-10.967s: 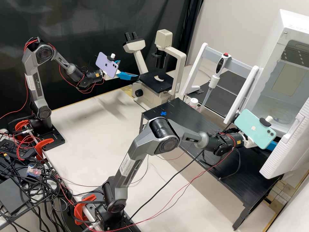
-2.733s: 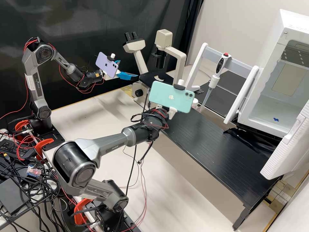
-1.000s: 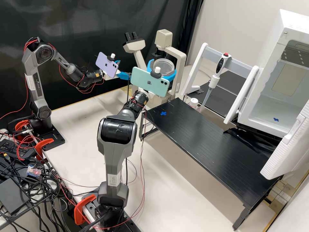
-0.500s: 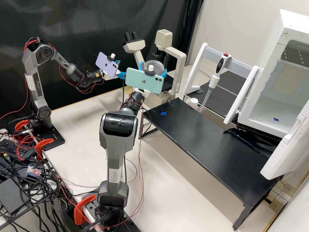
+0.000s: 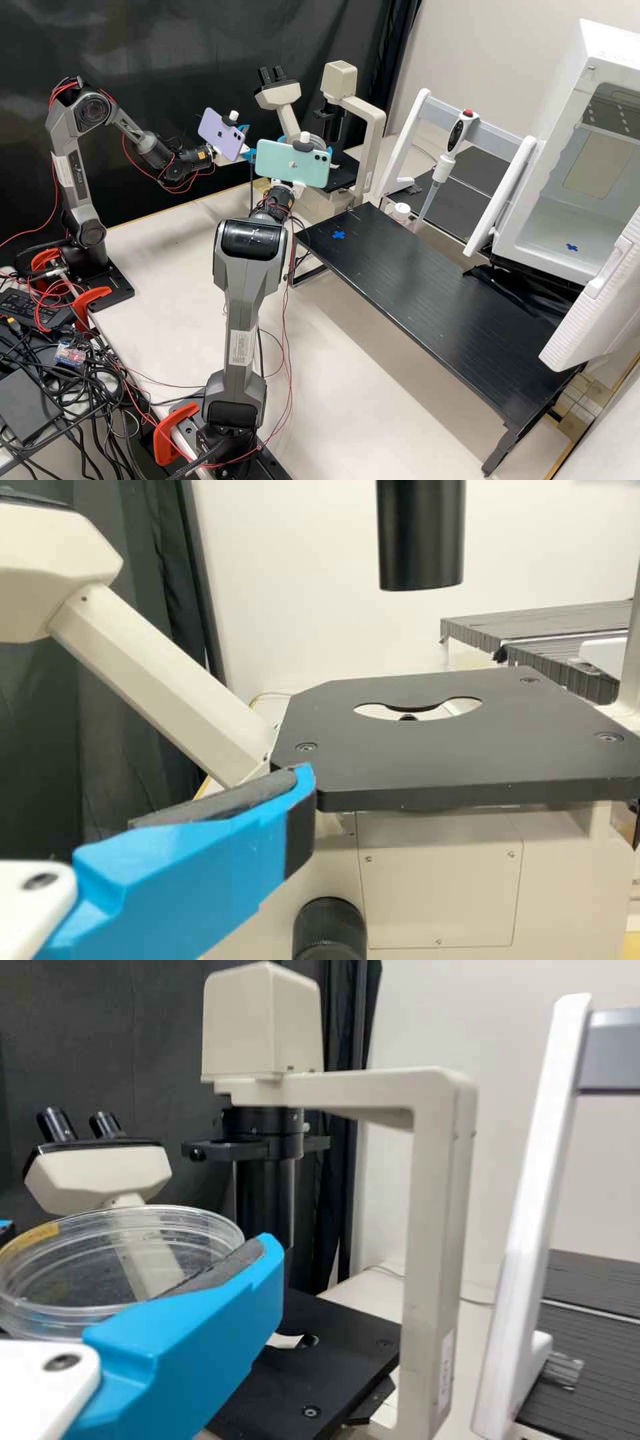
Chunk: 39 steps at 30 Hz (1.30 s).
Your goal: Move the petri dish to the microscope
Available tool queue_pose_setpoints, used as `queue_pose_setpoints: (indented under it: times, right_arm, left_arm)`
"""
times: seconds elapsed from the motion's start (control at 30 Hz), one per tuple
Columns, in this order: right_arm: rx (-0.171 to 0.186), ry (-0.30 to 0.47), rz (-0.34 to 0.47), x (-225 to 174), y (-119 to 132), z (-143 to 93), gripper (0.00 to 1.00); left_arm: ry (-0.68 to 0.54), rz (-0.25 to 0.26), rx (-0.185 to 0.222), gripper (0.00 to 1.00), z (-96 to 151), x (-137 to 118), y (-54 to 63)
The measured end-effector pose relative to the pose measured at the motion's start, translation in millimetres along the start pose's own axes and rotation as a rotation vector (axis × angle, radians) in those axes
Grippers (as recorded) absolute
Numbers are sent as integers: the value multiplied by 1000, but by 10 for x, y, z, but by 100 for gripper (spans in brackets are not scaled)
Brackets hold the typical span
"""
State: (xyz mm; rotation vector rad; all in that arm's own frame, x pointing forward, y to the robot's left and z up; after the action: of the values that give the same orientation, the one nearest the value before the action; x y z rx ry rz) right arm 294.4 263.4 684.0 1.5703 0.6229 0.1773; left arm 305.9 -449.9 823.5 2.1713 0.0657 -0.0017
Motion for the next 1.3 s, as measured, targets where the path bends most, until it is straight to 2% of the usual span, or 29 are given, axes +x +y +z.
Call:
queue_pose_setpoints:
  times: [0.43,0.67,0.8,0.93,1.1,1.3]
  right_arm:
    - [-28,-41,-83,396,-264,93,0]
    - [-89,-53,-115,577,-409,161,0]
    - [-124,-76,-141,685,-500,268,0]
    - [-145,-102,-159,792,-556,394,0]
    - [-150,-105,-137,903,-539,468,0]
    - [-156,-111,-147,995,-576,527,0]
  left_arm:
    - [0,0,0,100,0,0,0]
    - [0,0,0,100,0,0,0]
    - [0,0,0,100,0,0,0]
    - [0,0,0,100,0,0,0]
    - [0,0,0,100,0,0,0]
    - [2,0,-2,100,-2,0,0]
